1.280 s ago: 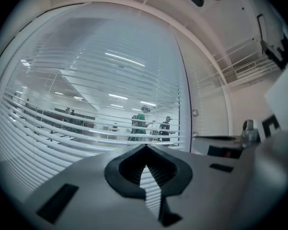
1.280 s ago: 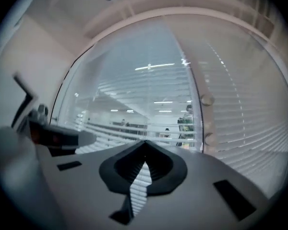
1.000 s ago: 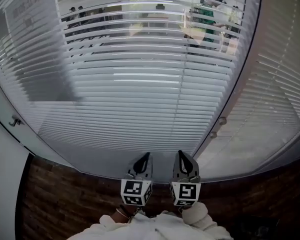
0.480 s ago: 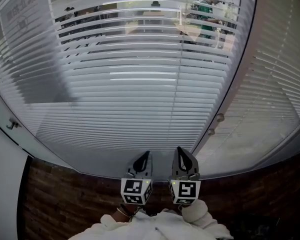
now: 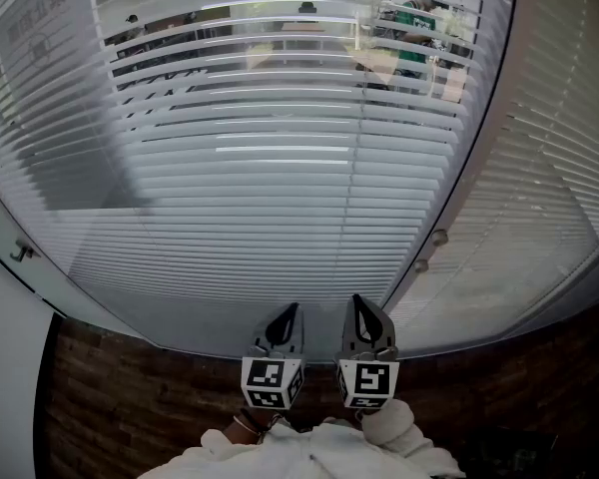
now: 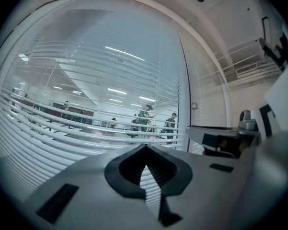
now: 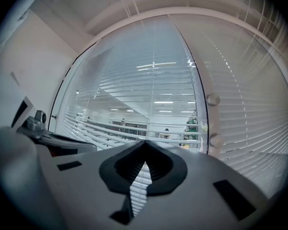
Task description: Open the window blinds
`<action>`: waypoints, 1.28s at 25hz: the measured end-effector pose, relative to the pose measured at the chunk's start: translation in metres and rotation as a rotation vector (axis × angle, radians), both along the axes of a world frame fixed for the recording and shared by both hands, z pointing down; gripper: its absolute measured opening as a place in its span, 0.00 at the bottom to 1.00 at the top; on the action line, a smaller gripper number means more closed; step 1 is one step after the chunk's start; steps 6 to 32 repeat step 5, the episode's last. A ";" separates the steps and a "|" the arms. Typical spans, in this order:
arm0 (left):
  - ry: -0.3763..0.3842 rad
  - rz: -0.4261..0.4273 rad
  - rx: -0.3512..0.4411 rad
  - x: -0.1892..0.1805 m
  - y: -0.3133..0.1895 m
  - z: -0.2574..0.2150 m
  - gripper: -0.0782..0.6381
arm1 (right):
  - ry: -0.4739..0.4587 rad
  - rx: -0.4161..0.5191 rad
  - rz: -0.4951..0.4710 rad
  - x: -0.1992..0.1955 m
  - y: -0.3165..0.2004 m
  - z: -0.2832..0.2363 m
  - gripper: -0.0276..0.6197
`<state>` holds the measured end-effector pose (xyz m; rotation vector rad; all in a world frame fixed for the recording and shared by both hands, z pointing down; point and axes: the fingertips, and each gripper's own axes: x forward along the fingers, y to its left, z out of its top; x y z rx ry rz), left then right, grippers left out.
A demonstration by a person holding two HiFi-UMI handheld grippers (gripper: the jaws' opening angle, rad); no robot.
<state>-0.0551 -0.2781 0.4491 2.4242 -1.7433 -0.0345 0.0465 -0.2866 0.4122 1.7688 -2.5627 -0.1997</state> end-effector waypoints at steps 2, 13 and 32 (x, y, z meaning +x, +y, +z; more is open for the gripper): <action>-0.002 -0.005 0.000 -0.002 -0.001 0.000 0.11 | 0.002 0.003 0.001 0.000 -0.001 0.000 0.06; -0.002 -0.012 0.000 -0.005 -0.004 0.001 0.11 | -0.003 0.000 -0.001 0.000 -0.002 0.001 0.06; -0.002 -0.012 0.000 -0.005 -0.004 0.001 0.11 | -0.003 0.000 -0.001 0.000 -0.002 0.001 0.06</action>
